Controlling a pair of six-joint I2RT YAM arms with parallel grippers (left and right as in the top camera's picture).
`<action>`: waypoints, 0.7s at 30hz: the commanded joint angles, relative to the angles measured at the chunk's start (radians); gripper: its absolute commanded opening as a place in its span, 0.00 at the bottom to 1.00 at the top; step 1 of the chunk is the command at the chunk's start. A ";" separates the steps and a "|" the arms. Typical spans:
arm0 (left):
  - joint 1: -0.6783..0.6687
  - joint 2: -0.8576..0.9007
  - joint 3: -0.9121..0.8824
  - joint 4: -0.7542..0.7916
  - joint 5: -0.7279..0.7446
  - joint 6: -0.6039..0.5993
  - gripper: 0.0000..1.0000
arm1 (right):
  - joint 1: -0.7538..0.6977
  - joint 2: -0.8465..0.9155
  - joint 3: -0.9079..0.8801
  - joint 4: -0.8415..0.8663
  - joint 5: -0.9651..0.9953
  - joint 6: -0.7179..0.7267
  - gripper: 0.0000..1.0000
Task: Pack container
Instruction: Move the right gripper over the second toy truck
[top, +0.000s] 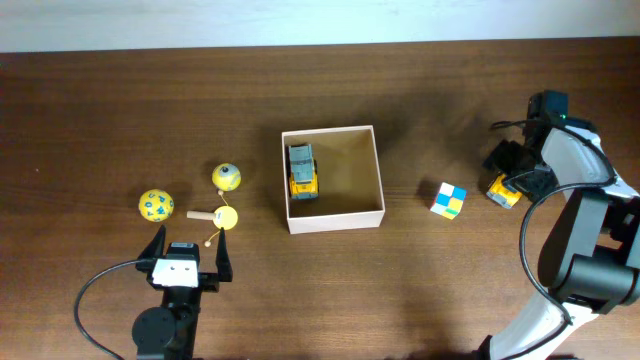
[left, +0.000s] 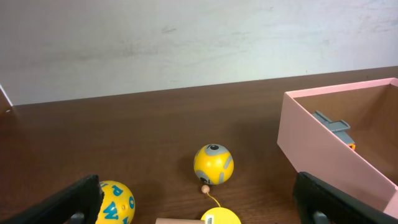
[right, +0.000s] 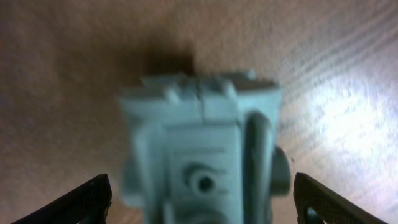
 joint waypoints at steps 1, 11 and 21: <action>-0.004 -0.010 -0.006 -0.002 -0.003 0.005 0.99 | -0.003 -0.015 -0.007 0.028 -0.005 -0.019 0.88; -0.004 -0.010 -0.006 -0.002 -0.003 0.005 0.99 | -0.003 -0.014 -0.007 0.074 -0.001 -0.019 0.86; -0.004 -0.010 -0.006 -0.002 -0.003 0.005 0.99 | -0.003 -0.014 -0.007 0.073 -0.002 -0.019 0.61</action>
